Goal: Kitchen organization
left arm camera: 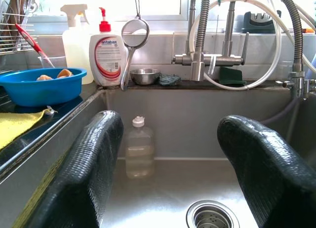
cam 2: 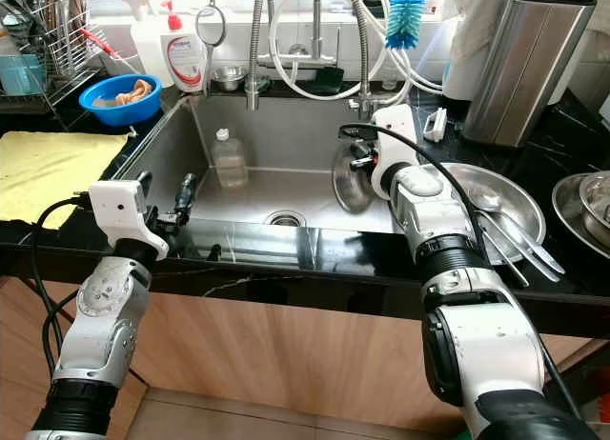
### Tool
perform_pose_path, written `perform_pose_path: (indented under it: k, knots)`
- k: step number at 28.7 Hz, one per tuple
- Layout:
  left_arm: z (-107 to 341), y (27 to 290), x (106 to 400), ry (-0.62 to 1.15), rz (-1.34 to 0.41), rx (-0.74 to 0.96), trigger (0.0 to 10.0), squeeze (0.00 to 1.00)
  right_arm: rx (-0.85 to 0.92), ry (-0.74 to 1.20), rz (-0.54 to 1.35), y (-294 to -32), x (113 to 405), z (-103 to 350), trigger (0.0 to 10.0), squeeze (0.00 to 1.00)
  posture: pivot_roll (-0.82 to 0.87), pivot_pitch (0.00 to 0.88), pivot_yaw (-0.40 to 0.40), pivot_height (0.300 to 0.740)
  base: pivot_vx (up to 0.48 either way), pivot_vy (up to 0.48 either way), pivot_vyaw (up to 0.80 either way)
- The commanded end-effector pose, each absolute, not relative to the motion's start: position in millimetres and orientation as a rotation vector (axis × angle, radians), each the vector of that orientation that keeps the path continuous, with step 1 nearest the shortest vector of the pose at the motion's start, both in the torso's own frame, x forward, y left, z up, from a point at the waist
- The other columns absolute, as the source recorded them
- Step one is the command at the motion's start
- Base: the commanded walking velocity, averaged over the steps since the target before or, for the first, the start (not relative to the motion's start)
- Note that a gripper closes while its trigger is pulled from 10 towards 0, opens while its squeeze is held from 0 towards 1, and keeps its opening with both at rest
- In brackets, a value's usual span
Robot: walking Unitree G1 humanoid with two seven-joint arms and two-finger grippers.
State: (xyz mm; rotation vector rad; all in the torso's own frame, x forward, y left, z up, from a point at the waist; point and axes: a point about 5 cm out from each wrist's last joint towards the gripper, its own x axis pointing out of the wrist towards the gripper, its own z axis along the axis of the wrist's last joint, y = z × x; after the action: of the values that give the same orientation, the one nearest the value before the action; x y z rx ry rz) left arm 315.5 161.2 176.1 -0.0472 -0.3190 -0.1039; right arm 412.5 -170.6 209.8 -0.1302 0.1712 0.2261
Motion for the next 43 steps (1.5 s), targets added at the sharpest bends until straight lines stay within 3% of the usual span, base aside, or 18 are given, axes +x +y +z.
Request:
perform_pose_path:
  k: [1, 13, 19, 28, 39, 43]
  knots:
    - [179, 164, 315, -0.327, -0.094, -0.048, 10.0, 0.00, -0.132, 0.117, 0.226, -166, 415, 224, 10.0, 0.00, -0.12, 0.000, 0.053, 0.740, 0.000, 0.000, 0.00]
    - [179, 165, 313, -0.327, -0.096, -0.039, 10.0, 0.00, -0.185, -0.111, 0.183, -161, 405, 246, 10.0, 0.00, -0.12, 0.000, 0.066, 0.740, 0.000, 0.000, 0.00]
    - [178, 163, 312, -0.328, -0.099, -0.030, 10.0, 0.00, -0.190, -0.315, 0.186, -156, 372, 254, 10.0, 0.00, -0.13, 0.000, 0.081, 0.740, 0.000, 0.000, 0.00]
    - [179, 162, 310, -0.353, -0.079, 0.011, 10.0, 0.00, -0.227, -0.470, 0.097, -165, 316, 240, 10.0, 0.00, -0.14, 0.000, 0.088, 0.740, 0.000, 0.000, 0.00]
    - [172, 166, 298, -0.342, -0.065, 0.033, 10.0, 0.00, -0.178, -0.475, -0.006, -173, 265, 230, 10.0, 0.00, -0.16, 0.000, 0.100, 0.740, 0.000, 0.000, 0.00]
    - [169, 166, 295, -0.333, -0.063, 0.029, 10.0, 0.00, -0.206, -0.423, -0.008, -173, 262, 216, 10.0, 0.00, -0.17, 0.000, 0.102, 0.740, 0.000, 0.000, 0.00]
